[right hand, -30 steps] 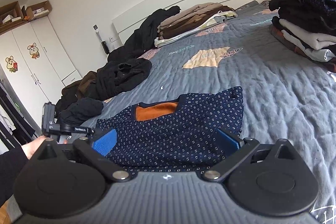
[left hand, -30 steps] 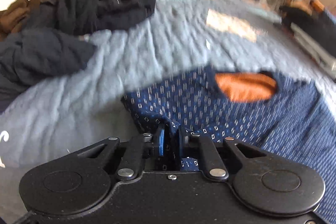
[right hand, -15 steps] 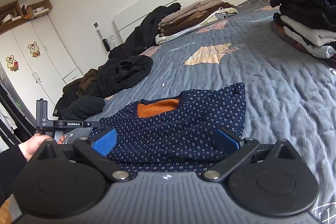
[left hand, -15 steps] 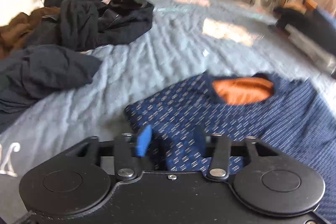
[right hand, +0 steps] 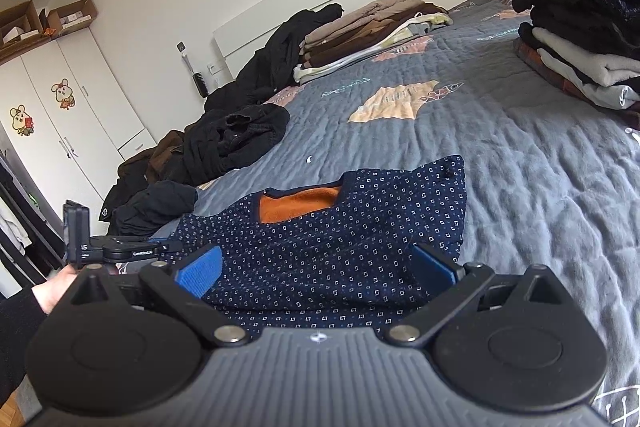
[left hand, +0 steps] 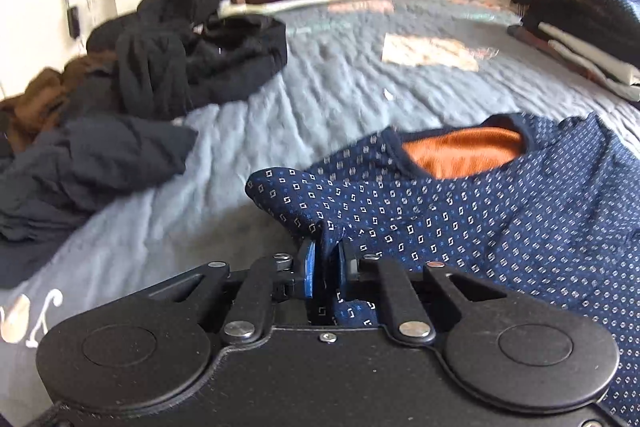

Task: Fold clothes

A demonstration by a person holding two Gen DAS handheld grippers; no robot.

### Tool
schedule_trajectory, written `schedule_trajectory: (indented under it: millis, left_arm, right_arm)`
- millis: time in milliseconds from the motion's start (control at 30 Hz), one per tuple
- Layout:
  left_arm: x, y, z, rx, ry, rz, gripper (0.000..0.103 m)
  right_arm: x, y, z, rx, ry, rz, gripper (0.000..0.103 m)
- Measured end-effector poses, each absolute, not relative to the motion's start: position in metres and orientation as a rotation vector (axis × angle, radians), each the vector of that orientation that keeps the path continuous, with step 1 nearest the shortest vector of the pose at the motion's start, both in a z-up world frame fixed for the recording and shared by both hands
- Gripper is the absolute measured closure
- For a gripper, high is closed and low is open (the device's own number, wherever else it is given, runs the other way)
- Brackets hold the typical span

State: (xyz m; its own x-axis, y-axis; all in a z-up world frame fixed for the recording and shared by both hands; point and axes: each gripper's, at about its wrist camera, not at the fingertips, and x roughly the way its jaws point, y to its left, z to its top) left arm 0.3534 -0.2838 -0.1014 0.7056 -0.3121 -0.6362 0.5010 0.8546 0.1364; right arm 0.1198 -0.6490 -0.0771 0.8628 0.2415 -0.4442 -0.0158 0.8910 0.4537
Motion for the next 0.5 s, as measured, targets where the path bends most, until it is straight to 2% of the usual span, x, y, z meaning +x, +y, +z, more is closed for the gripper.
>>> schedule_trajectory:
  millis: [133, 233, 367, 500]
  left_arm:
    - [0.358, -0.291, -0.099, 0.355, 0.558, -0.401, 0.091]
    - [0.372, -0.293, -0.103, 0.351, 0.628, -0.358, 0.091]
    - [0.357, -0.290, -0.090, 0.111, 0.721, -0.555, 0.091]
    - [0.338, -0.320, -0.107, 0.097, 0.822, -0.684, 0.088]
  right_arm:
    - [0.120, -0.646, -0.076, 0.450, 0.516, 0.148, 0.002]
    - [0.120, -0.643, -0.076, 0.441, 0.520, 0.154, 0.002]
    - [0.120, -0.646, -0.076, 0.445, 0.518, 0.154, 0.002]
    - [0.121, -0.645, -0.076, 0.444, 0.524, 0.148, 0.002]
